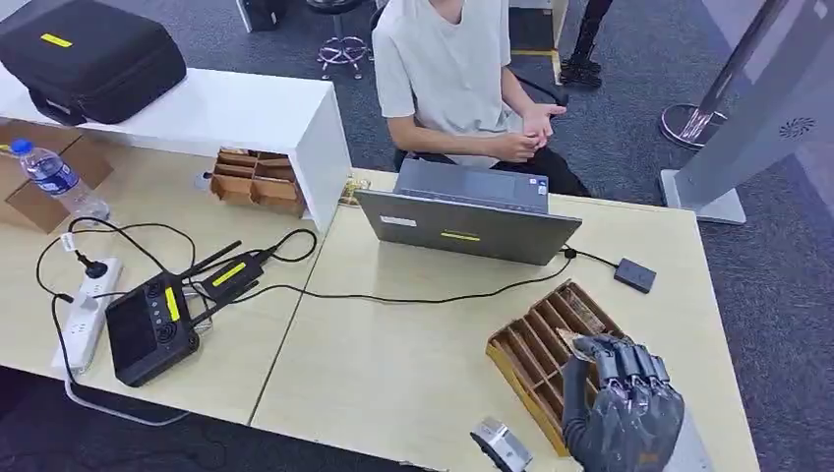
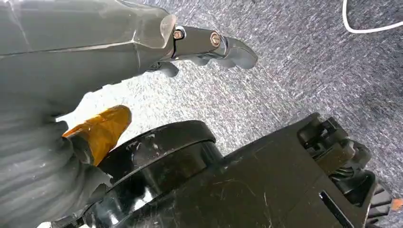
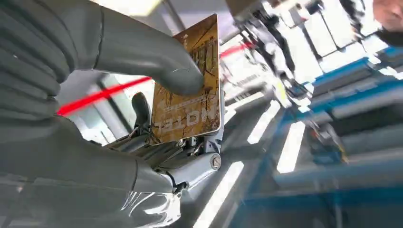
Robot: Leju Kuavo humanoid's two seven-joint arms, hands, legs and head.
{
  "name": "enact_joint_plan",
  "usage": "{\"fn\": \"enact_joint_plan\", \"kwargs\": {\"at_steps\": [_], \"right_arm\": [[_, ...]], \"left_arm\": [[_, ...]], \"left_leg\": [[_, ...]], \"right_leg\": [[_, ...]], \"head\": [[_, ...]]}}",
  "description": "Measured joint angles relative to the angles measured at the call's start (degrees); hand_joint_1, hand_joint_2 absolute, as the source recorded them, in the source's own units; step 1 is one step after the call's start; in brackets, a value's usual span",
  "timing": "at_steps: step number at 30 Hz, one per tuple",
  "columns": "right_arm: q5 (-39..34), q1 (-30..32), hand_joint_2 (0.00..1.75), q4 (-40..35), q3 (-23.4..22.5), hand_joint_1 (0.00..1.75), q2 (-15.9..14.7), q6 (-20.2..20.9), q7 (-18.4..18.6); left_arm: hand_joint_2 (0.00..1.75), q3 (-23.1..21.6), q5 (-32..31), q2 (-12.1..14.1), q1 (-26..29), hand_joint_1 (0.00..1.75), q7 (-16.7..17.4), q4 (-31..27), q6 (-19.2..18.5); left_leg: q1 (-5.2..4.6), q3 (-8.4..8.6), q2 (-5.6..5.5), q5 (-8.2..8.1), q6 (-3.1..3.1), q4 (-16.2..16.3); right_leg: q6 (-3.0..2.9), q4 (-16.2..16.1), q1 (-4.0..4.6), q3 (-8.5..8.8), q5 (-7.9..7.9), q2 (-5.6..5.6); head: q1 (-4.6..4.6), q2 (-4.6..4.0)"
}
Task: Pass the card to the sensor for recognition and then transmit it.
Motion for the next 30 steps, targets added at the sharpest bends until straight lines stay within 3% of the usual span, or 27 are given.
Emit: {"fn": "enact_joint_plan", "kwargs": {"at_steps": [2, 10, 13, 17, 20, 24, 30], "right_arm": [[0.0, -1.22, 1.75, -1.28, -1.59, 1.52, -0.26, 0.0, -2.03], [0.0, -6.87, 1.75, -1.25, -6.86, 1.52, -2.14, 0.04, -2.34], [-0.02, -12.22, 1.75, 1.96, -8.74, 1.52, -4.31, 0.44, 0.91], [0.0, -22.57, 1.75, 9.61, -7.32, 1.52, -10.28, 2.03, 12.97], [0.02, -29.94, 1.75, 15.99, -3.36, 1.52, -13.25, 2.67, 18.81], [0.02, -37.63, 1.75, 23.99, 1.53, 1.52, -14.97, 3.56, 21.47], [0.02, -45.85, 1.75, 34.49, 4.31, 1.52, -15.12, 4.33, 21.45]], "left_arm": [[1.75, -0.24, -0.48, 0.0, 0.0, 0.0, 0.07, 0.0, -0.04], [1.75, -1.44, -1.72, 0.0, 0.03, 0.0, 0.44, 0.0, -0.44], [1.75, -1.88, -2.54, 0.0, -0.01, 0.0, 0.72, 0.0, -0.81], [1.75, -2.89, -3.54, 0.0, -0.05, 0.0, 1.09, 0.0, -1.42], [1.75, -3.32, -3.91, 0.0, -0.08, 0.0, 1.16, 0.0, -1.68], [1.75, -4.22, -4.31, 0.0, -0.1, 0.0, 1.2, 0.0, -2.34], [1.75, -4.98, -4.55, 0.0, -0.12, 0.0, 1.2, 0.0, -2.86]], "left_leg": [[0.0, 0.02, 0.01, 0.0, 0.0, 0.0], [0.01, 0.03, 0.01, 0.01, -0.01, 0.0], [0.0, 0.02, 0.03, 0.02, 0.0, 0.01], [-0.02, 0.0, 0.02, 0.09, -0.01, 0.05], [-0.02, 0.05, 0.02, 0.11, 0.0, 0.07], [0.0, 0.05, -0.05, 0.15, 0.0, 0.07], [0.0, 0.02, -0.08, 0.15, -0.01, 0.06]], "right_leg": [[0.0, 0.0, 0.0, 0.01, 0.01, 0.01], [-0.01, 0.04, 0.0, 0.02, 0.02, 0.01], [0.02, 0.03, -0.01, 0.04, 0.04, 0.03], [0.12, 0.04, -0.02, 0.05, 0.15, 0.03], [0.1, 0.03, -0.02, 0.04, 0.2, 0.04], [0.09, 0.09, -0.01, 0.02, 0.2, 0.01], [0.09, 0.11, 0.0, -0.01, 0.2, -0.01]], "head": [[0.0, 0.0], [0.0, 0.0], [0.0, 0.0], [0.02, 0.0], [0.0, 0.0], [0.0, 0.0], [0.0, 0.0]]}}
